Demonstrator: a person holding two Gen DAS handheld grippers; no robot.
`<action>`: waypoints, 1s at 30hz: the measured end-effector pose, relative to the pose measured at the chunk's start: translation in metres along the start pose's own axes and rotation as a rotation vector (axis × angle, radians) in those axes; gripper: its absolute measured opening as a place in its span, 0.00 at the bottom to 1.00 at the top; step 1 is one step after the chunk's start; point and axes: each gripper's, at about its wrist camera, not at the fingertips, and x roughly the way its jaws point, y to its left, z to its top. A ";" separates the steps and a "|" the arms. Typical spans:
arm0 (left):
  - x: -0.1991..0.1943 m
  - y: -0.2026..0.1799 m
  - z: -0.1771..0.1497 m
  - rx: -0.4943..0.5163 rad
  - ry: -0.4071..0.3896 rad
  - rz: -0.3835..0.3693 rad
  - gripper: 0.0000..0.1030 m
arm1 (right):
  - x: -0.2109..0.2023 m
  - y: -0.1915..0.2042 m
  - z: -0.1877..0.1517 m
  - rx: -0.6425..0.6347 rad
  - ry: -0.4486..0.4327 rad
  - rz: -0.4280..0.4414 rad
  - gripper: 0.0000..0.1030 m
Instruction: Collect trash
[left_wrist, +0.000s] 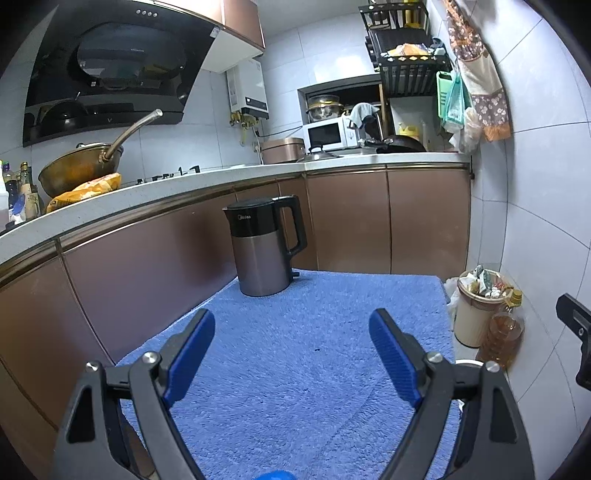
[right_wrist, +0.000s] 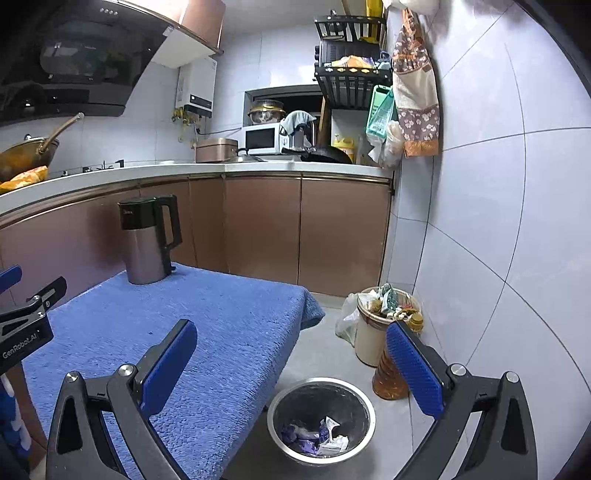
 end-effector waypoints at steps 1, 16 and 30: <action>-0.002 0.000 0.000 -0.002 -0.003 0.000 0.83 | -0.001 0.000 0.000 0.000 -0.003 0.002 1.00; 0.014 0.001 -0.007 -0.031 0.046 -0.056 0.91 | 0.012 -0.003 -0.003 0.020 0.016 0.015 1.00; 0.063 -0.007 -0.022 -0.010 0.164 -0.082 0.96 | 0.059 -0.002 -0.021 0.034 0.135 0.033 1.00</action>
